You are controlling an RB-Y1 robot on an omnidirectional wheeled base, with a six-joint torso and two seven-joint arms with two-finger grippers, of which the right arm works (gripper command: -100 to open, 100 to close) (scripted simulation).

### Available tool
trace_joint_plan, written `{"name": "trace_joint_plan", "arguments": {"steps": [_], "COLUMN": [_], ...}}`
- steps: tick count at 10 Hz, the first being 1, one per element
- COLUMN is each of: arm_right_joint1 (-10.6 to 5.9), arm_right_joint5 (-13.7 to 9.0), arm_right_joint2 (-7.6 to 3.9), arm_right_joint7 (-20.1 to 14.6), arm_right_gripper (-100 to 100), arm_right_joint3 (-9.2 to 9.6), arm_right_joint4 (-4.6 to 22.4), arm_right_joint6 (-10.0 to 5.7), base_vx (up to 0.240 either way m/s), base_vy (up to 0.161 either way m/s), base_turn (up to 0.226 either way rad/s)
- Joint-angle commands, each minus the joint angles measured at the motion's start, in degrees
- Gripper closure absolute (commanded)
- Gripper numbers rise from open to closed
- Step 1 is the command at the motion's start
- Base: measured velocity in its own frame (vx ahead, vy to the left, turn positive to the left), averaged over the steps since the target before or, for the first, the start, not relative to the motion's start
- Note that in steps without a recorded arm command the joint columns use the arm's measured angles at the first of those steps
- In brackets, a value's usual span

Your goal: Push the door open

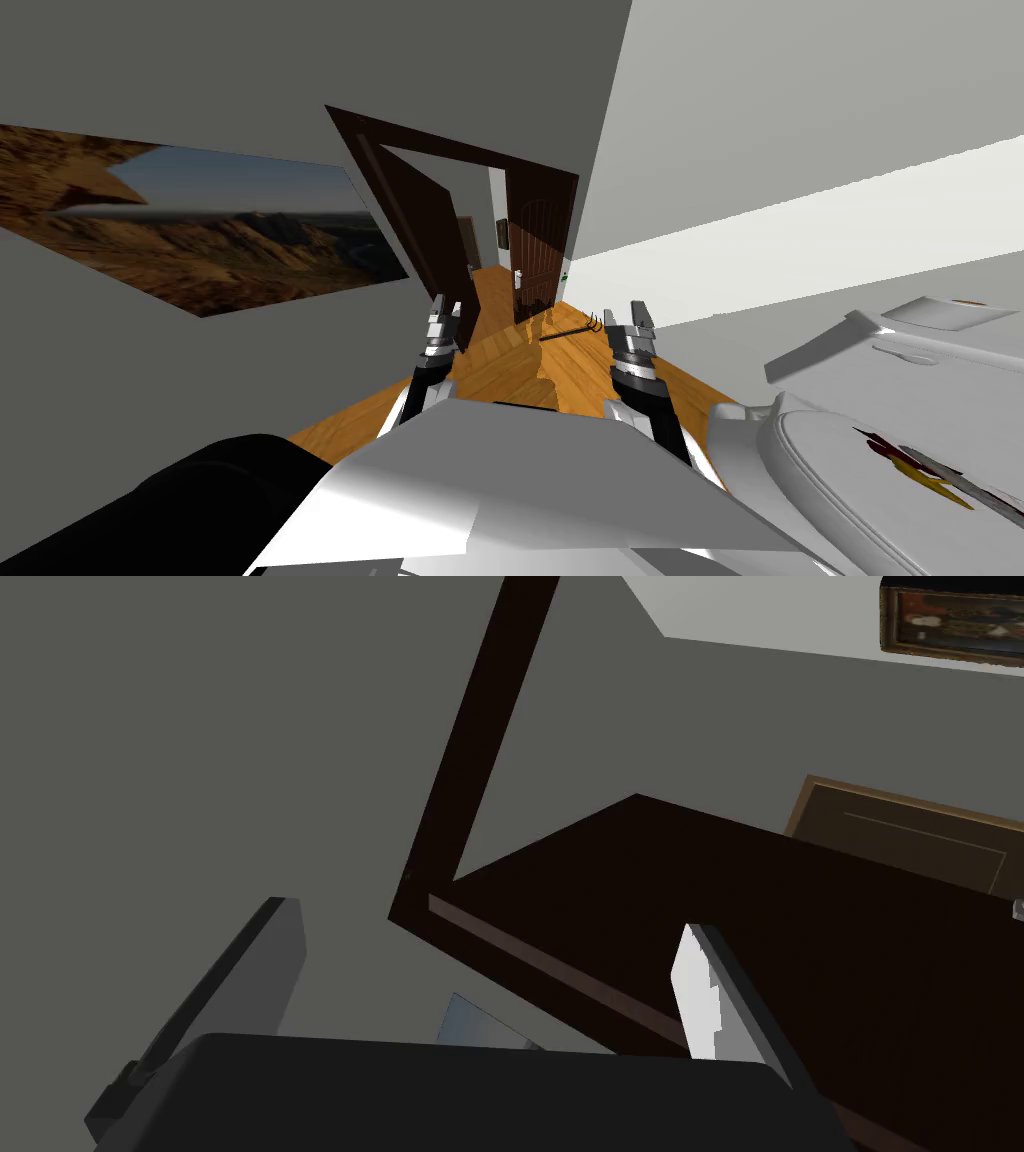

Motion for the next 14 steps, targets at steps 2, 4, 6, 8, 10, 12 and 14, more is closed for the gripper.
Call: {"name": "trace_joint_plan", "arguments": {"steps": [2, 4, 6, 8, 10, 12, 14], "arm_right_joint1": [-1.82, -3.3, -4.64, -6.25, -7.93, -9.23, -11.19], "arm_right_joint5": [-0.07, -0.13, -0.19, -0.25, -0.32, -0.37, -0.45], "arm_right_joint2": [-0.92, -1.55, -2.07, -2.61, -3.15, -3.49, -4.0], "arm_right_joint7": [-0.51, -0.92, -1.29, -1.74, -2.2, -2.57, -3.11], "arm_right_gripper": [-100, -100, -100, -100, -100, -100, -100], "arm_right_joint3": [1.94, 3.51, 4.94, 6.65, 8.45, 9.83, 11.91], "arm_right_joint4": [2.5, 4.54, 6.39, 8.6, 10.92, 12.7, 15.39], "arm_right_joint6": [0.35, 0.64, 0.89, 1.2, 1.53, 1.78, 2.15], "base_vx": [0.182, 0.206, 0.172, 0.159, 0.14, 0.107, 0.118], "base_vy": [-0.018, 0.0, 0.0, -0.018, 0.004, 0.004, -0.012], "base_turn": [-0.062, -0.058, -0.045, -0.054, -0.066, -0.045, -0.063]}}
